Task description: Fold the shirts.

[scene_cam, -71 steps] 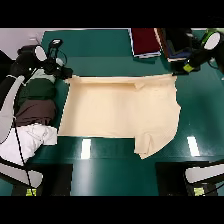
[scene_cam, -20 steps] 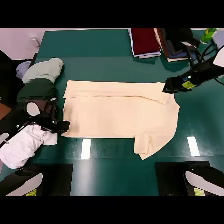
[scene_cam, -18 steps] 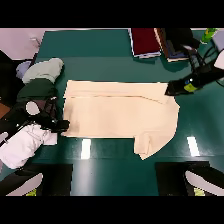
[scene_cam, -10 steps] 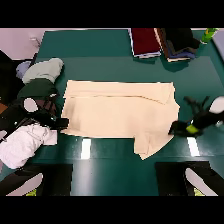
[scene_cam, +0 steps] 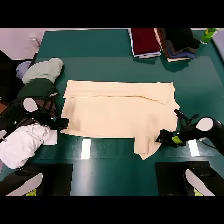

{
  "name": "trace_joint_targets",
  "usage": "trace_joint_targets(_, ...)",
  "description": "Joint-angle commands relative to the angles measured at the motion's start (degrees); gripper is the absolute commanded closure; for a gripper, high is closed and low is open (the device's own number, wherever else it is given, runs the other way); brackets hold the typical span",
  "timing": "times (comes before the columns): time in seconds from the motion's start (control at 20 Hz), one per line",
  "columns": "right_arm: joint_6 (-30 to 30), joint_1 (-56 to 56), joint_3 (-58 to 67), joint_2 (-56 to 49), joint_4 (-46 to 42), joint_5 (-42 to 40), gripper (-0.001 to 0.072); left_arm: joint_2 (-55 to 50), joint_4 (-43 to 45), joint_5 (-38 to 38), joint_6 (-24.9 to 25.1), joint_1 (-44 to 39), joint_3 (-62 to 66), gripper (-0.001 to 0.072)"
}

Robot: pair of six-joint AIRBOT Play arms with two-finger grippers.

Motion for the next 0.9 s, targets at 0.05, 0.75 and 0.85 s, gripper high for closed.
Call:
trace_joint_targets(0.05,1.99,7.56,5.11,-5.66,-7.89,0.13,0.0696,0.52,3.17,-2.05,0.0,0.04,1.2,0.0683)
trace_joint_targets(0.75,2.36,5.95,26.1,10.56,-25.49,18.99,0.07,16.15,2.01,-13.07,-1.16,0.04,6.97,0.0684)
trace_joint_targets(0.85,0.31,3.04,30.84,4.15,-25.22,14.4,0.07,9.99,3.26,-8.35,0.68,0.04,12.02,0.0684)
